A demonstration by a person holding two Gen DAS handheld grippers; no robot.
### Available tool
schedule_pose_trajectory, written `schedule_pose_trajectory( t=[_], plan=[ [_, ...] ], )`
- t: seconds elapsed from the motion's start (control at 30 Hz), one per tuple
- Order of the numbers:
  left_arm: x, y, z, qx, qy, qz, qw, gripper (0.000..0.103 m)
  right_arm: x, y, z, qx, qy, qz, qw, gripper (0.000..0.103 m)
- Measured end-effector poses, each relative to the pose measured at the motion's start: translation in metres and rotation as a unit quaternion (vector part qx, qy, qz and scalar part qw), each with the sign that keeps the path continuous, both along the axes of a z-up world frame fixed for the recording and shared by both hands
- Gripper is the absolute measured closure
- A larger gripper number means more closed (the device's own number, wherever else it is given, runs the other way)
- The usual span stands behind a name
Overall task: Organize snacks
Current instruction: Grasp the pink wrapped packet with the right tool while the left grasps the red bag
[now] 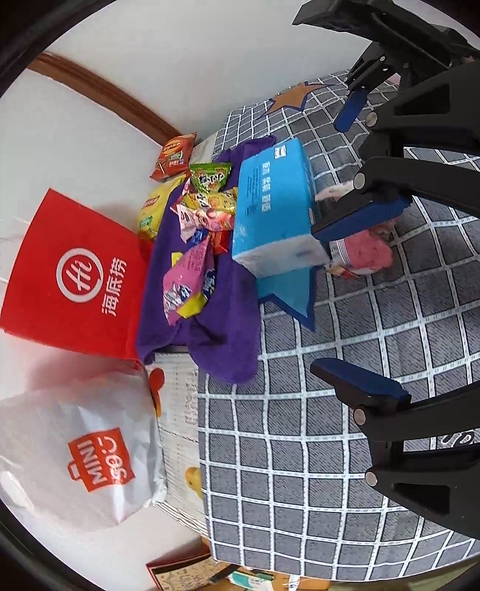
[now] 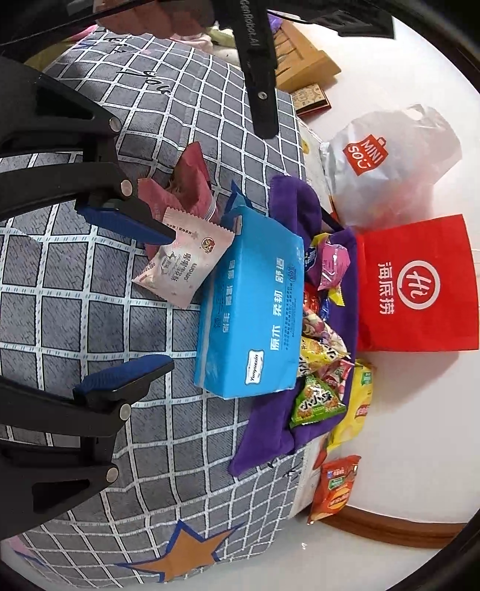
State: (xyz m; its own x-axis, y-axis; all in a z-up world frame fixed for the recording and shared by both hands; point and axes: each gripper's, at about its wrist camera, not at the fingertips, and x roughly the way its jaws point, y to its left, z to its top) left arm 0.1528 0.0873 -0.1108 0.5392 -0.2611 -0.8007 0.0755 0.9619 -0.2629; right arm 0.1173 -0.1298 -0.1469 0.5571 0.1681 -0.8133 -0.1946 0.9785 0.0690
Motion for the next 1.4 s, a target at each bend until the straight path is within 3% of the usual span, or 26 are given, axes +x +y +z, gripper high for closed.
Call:
schedule_pose_trajectory(
  t=[0.37,0.57,0.7,0.87,0.93,1.03,1.1,1.23,1.4],
  plan=[
    [-0.005,0.007,-0.016,-0.019,0.008,0.0,0.9998,0.039,0.007,0.013,-0.014,0.025,0.013,0.021,0.999,0.042],
    [-0.007,0.009,-0.023,-0.021,0.015,0.0,0.9997,0.039,0.014,0.028,-0.036,-0.01,0.026,0.037,0.999,0.042],
    [-0.008,0.01,-0.026,-0.023,0.018,-0.002,0.9996,0.039,0.017,0.037,-0.042,-0.051,0.006,0.043,0.998,0.042],
    [-0.01,0.006,-0.028,-0.021,0.016,-0.008,0.9996,0.039,0.025,0.047,-0.047,-0.068,-0.007,0.079,0.995,0.042],
    [-0.011,0.005,-0.028,-0.022,0.016,-0.011,0.9996,0.039,0.027,0.05,-0.052,-0.071,-0.005,0.084,0.994,0.063],
    [-0.012,0.003,-0.03,-0.021,0.016,-0.014,0.9996,0.039,0.023,0.048,-0.048,-0.063,-0.018,0.084,0.994,0.064],
    [-0.012,0.001,-0.031,-0.021,0.017,-0.016,0.9995,0.039,0.019,0.044,-0.044,-0.057,-0.022,0.085,0.994,0.071],
    [-0.014,-0.003,-0.033,-0.023,0.017,-0.02,0.9994,0.039,0.012,0.031,-0.035,-0.036,-0.023,0.071,0.997,0.075],
    [-0.017,-0.004,-0.037,-0.034,0.022,-0.018,0.999,0.039,0.004,0.01,-0.029,-0.016,-0.018,0.049,0.999,0.075]
  ],
)
